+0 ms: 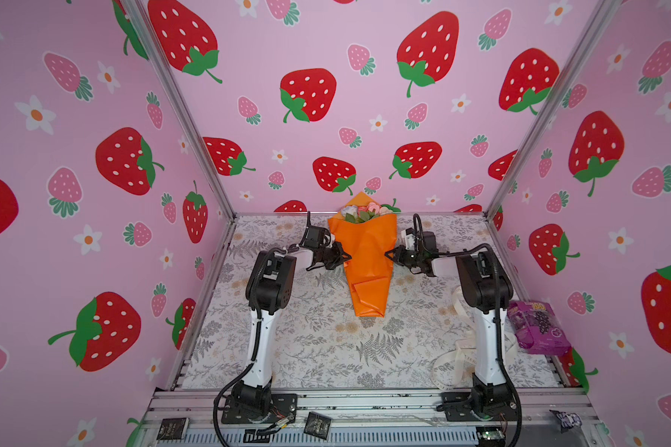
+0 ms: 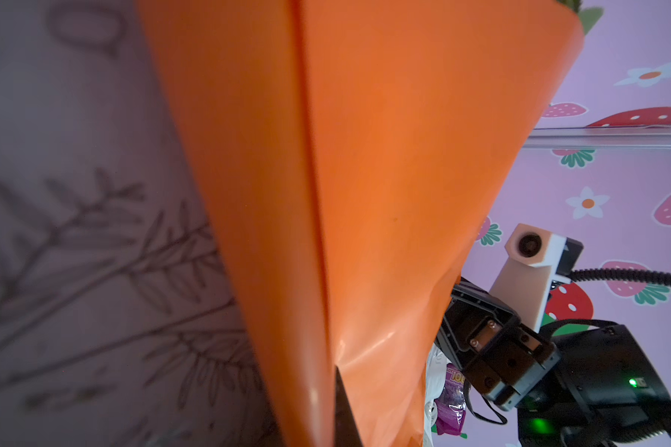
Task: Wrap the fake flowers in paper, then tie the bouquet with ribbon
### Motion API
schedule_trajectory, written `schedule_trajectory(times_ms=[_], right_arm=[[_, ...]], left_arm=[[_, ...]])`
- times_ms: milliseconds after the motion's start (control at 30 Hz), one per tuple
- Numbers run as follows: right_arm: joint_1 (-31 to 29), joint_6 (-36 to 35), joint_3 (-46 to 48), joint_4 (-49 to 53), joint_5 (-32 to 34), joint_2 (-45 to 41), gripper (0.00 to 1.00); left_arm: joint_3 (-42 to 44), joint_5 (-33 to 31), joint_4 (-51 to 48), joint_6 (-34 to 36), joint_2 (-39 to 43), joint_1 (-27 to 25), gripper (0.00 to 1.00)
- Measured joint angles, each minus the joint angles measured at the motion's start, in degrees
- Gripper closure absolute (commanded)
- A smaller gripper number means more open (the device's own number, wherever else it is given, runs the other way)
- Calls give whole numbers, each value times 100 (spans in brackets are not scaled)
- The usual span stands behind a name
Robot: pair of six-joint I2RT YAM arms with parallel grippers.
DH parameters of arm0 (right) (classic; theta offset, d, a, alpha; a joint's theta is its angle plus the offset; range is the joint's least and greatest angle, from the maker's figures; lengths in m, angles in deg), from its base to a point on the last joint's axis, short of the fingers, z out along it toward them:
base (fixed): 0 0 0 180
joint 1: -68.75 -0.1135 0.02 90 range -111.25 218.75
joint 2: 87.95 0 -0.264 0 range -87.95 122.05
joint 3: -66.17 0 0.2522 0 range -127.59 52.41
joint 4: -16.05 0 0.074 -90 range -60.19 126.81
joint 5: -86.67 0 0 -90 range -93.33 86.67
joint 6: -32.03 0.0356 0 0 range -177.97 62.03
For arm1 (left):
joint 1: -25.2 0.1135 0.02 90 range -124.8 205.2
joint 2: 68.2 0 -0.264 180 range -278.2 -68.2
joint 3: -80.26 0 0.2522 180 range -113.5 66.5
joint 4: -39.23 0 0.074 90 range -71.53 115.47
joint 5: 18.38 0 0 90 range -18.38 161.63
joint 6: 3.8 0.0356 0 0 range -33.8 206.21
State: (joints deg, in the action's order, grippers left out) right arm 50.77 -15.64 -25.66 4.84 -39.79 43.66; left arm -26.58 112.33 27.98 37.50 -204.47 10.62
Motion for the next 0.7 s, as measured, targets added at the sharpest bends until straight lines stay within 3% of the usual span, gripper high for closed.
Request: schedule_trajectory(times_ms=[233,333,400,433,533,700], right_arm=[[87,-83,-1088,544,-85,555,91],[127,-83,-1211,728,-111,586,83],[129,-105,-1296,890,-155,584,80],[129,-151,-1349,990,-164,579,77],[144,-354,-1364,1419,-160,400,61],[323,-612,-527,1884,103,-848,53]], left_arm=[[-1296,-50,-586,42,-669,7,100],[-1399,-24,-715,-24,-704,17,98],[-1438,2,-750,-87,-726,24,93],[-1436,2,-752,-90,-723,24,85],[-1143,-46,-658,-96,-481,42,70],[-9,-216,-619,-76,531,144,48]])
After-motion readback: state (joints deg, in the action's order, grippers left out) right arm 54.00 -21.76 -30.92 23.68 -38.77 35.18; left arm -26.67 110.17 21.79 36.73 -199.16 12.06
